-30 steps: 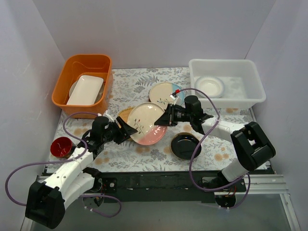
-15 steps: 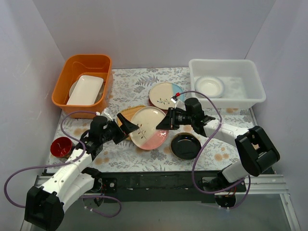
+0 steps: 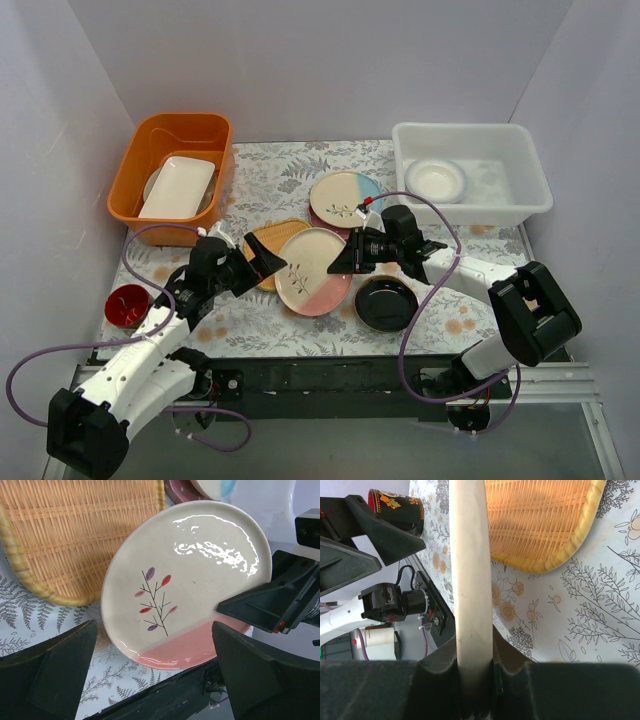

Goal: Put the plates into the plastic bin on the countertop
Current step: Place the plate in the plastic bin.

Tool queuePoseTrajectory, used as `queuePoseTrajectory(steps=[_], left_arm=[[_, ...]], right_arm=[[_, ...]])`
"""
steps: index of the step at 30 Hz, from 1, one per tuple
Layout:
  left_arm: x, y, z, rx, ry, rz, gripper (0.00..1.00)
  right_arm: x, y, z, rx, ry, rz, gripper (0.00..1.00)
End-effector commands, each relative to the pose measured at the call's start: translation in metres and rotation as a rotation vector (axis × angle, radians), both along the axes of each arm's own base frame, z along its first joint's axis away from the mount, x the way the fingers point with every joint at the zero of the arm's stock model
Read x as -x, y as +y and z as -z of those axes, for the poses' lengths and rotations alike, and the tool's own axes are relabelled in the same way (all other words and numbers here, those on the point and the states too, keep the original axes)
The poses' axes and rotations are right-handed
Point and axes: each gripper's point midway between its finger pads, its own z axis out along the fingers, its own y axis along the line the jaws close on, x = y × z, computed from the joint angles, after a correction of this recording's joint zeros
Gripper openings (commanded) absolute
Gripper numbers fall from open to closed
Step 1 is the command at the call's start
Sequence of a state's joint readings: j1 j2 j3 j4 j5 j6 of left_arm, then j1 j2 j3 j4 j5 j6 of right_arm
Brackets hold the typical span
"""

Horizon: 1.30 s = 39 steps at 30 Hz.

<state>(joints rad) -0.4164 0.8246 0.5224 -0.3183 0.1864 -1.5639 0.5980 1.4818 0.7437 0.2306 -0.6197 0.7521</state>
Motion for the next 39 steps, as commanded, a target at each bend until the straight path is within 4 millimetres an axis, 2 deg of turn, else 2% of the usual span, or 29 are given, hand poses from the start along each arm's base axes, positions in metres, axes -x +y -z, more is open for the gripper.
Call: queuePoseTrajectory(steps=[1,9,16,20,23,24,26,27,31,39], left_arm=[[-0.008,0.007,-0.029,-0.037,-0.086,-0.032,0.98],[-0.006,0.006,-0.047,-0.022,-0.116,-0.028,0.98],[-0.004,0.005,-0.047,-0.031,-0.104,-0.029,0.98],[-0.006,0.000,-0.048,-0.039,-0.100,-0.018,0.98],[-0.003,-0.009,-0.044,-0.048,-0.087,-0.002,0.98],[-0.004,-0.008,-0.041,-0.059,-0.079,-0.009,0.98],[-0.004,-0.011,-0.039,-0.062,-0.062,-0.015,0.98],[-0.005,-0.013,-0.035,-0.071,-0.046,-0.016,0.98],[-0.004,-0.021,-0.029,-0.084,-0.021,0.004,0.98],[-0.011,-0.027,-0.029,-0.116,-0.027,0.010,0.98]], right_arm=[[-0.012,0.010,-0.058,-0.132,-0.164,-0.029,0.01],[-0.028,-0.005,-0.068,-0.116,-0.185,0.008,0.01],[-0.046,-0.024,-0.085,-0.117,-0.220,0.060,0.01],[-0.068,-0.046,-0.096,-0.123,-0.234,0.102,0.01],[-0.085,-0.059,-0.109,-0.113,-0.261,0.117,0.01],[-0.092,-0.061,-0.119,-0.116,-0.286,0.123,0.01],[-0.102,-0.073,-0.123,-0.104,-0.279,0.147,0.01],[-0.108,-0.076,-0.134,-0.110,-0.304,0.151,0.01],[-0.125,-0.091,-0.147,-0.116,-0.311,0.178,0.01],[-0.160,-0.136,-0.156,-0.146,-0.299,0.295,0.01]])
